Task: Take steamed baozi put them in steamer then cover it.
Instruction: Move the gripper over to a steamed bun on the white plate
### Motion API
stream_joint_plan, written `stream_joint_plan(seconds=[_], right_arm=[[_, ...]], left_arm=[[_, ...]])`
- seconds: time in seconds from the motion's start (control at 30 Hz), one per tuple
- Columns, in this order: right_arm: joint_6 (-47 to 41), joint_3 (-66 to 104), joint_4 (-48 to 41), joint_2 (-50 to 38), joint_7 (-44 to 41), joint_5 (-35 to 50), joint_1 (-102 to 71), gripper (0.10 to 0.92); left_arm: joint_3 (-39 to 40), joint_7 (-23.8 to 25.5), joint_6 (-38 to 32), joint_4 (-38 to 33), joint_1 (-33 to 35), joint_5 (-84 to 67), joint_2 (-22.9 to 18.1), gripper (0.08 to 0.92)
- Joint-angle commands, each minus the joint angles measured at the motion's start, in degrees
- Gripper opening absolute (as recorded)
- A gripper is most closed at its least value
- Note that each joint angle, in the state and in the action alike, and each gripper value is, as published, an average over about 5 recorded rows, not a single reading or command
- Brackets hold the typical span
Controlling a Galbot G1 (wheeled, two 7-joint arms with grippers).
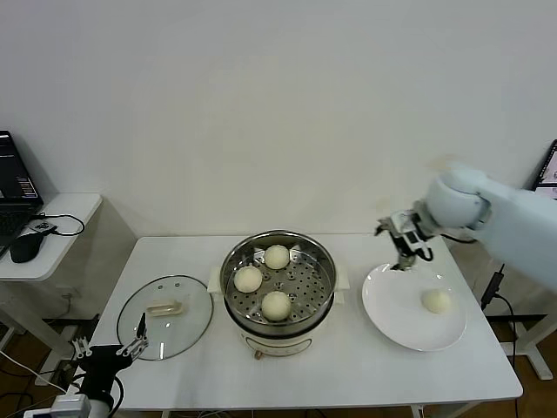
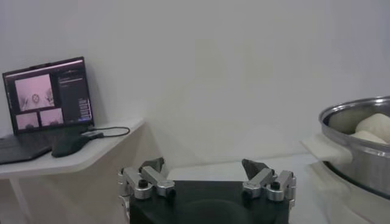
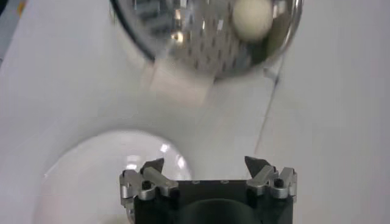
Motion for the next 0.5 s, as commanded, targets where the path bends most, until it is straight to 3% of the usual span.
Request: stream_joint_plan(seconds=[0.03,0.5], right_arm=[[1.37,16.08,-8.24,-5.43,-0.76,-7.23,-21.33,0.823],[6.30,28.21,-20.76,2.01,-0.94,-15.17,-32.28,0.823]], left_arm=[[-0.17,0.02,0.05,0.22,0.22,0.09,0.39,0.823],[-0.82,0.01,0.14,0.23,1.29,0.26,-0.09,0.823]])
